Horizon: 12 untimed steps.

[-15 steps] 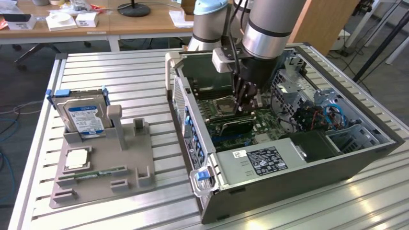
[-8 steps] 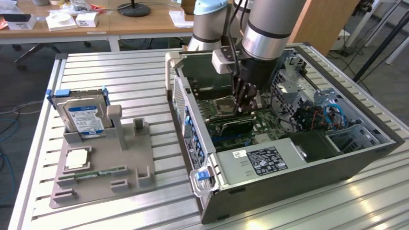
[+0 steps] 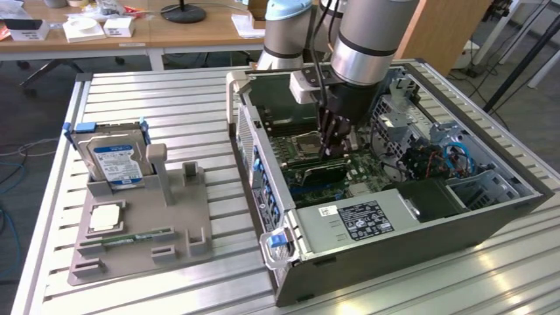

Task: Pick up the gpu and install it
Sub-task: 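Press down on the gpu until it lock into place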

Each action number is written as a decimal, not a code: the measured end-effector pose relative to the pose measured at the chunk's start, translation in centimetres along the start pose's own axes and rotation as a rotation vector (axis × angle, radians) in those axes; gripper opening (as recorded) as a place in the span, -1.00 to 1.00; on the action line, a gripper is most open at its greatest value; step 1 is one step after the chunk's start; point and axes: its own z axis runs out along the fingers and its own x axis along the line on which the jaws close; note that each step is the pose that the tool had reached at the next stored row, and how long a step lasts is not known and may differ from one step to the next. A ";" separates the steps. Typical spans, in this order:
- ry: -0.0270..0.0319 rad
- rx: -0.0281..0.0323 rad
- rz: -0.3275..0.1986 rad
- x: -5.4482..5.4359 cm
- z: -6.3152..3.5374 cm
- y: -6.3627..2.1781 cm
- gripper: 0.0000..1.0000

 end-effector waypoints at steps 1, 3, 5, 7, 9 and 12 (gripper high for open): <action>-0.0001 0.0000 0.000 0.0 0.01 0.00 -0.80; -0.0006 0.0002 0.000 0.0 0.14 0.00 -0.80; -0.0002 0.0001 0.000 0.0 0.33 0.00 -0.80; -0.0002 0.0001 0.000 0.0 0.58 0.01 -0.80; -0.0002 0.0001 0.000 0.0 0.84 0.02 -0.80; -0.0001 0.0001 0.000 0.0 0.94 0.03 -0.80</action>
